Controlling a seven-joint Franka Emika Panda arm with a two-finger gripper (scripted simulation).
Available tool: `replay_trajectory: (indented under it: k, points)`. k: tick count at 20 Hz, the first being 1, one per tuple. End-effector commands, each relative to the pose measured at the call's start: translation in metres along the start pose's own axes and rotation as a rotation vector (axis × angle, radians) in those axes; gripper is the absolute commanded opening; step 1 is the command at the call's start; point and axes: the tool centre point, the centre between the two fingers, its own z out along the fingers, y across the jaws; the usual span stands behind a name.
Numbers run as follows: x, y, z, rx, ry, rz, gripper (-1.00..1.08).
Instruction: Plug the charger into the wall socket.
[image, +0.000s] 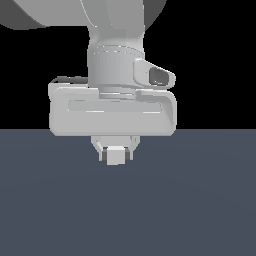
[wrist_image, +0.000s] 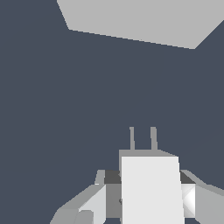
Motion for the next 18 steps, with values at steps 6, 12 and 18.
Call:
replay_trajectory:
  k: [6,12,18]
  points:
    - [0.027,-0.013,-0.026,-0.020,0.001,0.110,-1.00]
    - [0.040,-0.017,-0.037,-0.031,0.000,0.161,-1.00]
    - [0.044,-0.019,-0.041,-0.034,-0.001,0.178,-1.00]
